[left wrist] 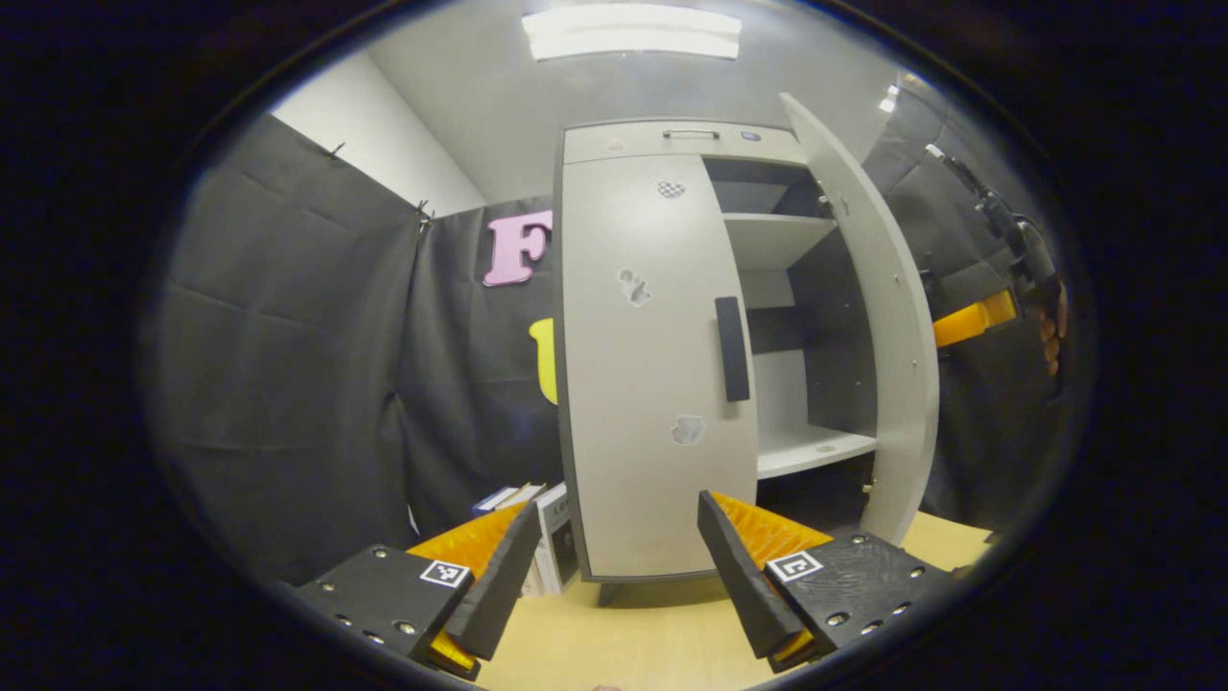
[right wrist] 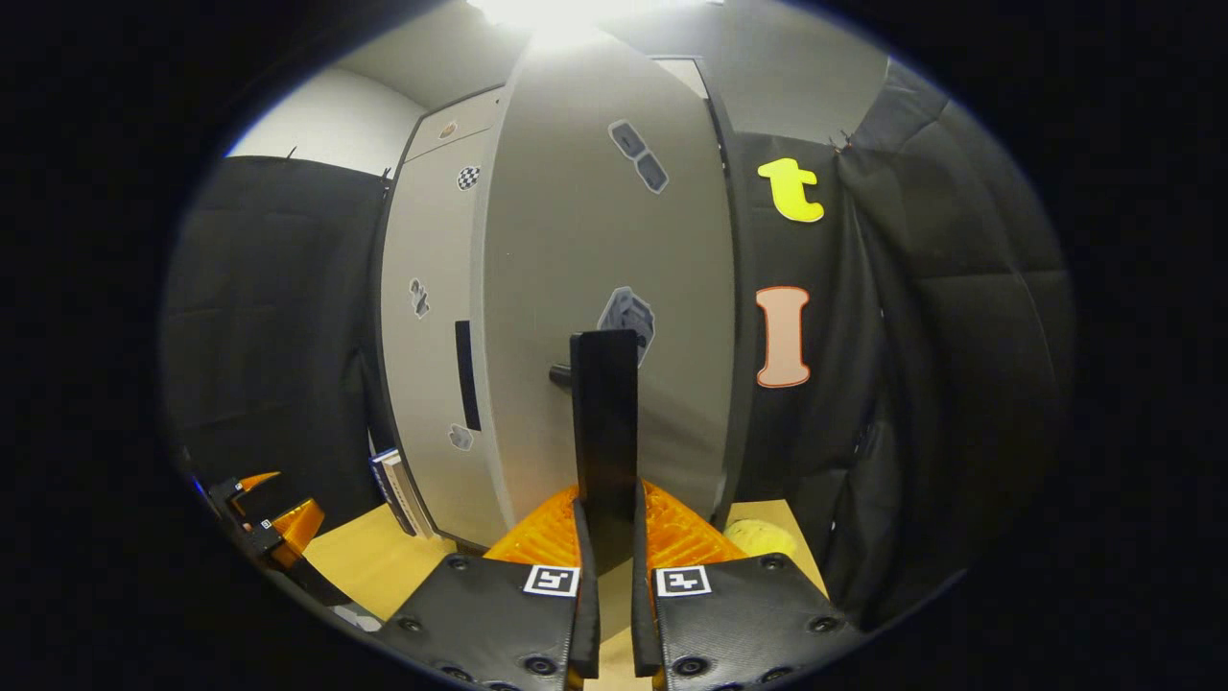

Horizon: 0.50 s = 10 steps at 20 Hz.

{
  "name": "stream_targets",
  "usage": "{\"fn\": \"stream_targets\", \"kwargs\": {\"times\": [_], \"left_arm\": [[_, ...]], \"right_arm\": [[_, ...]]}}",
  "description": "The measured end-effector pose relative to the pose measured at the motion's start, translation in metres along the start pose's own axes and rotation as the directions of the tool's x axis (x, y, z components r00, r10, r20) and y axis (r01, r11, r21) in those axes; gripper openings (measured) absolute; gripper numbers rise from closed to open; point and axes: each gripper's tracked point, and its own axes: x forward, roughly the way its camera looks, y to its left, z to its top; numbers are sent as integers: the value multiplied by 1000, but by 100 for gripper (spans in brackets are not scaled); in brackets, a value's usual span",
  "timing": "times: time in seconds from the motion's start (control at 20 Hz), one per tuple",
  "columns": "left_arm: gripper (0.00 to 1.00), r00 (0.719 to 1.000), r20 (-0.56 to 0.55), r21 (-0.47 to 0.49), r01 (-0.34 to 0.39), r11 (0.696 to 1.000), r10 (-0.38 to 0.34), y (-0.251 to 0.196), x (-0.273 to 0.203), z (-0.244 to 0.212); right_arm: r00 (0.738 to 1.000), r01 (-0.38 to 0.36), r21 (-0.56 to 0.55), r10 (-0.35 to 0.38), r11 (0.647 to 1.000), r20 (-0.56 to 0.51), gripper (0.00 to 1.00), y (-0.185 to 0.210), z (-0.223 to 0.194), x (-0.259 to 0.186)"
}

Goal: Open the right door of the double-door shoe cabinet with the right hand, and open the left door with the left hand.

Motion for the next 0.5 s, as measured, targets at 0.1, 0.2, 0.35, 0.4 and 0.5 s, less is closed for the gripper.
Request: {"fn": "stream_targets", "kwargs": {"times": [0.1, 0.2, 0.35, 0.4, 0.5], "left_arm": [[100, 1000, -5, -3, 20, 1000, -20, -11, 7, -2], [96, 999, -4, -5, 39, 999, -39, -22, 12, -2], [95, 998, -5, -7, 62, 998, -62, -37, 22, -1], [99, 998, -8, -9, 69, 998, -69, -42, 25, -1], [96, 997, -10, -13, 79, 997, -79, -50, 29, -2]], "right_arm": [[1000, 19, -1, -19, 1000, -4, 15, -4, -1, -3], [999, 33, -7, -33, 999, 0, 12, -9, -1, -4], [998, 60, -33, -60, 998, 7, 14, -17, 0, -5], [997, 72, -44, -72, 996, 10, 14, -23, 0, -6], [995, 105, -54, -104, 993, 9, 14, -32, 0, -8]]}}
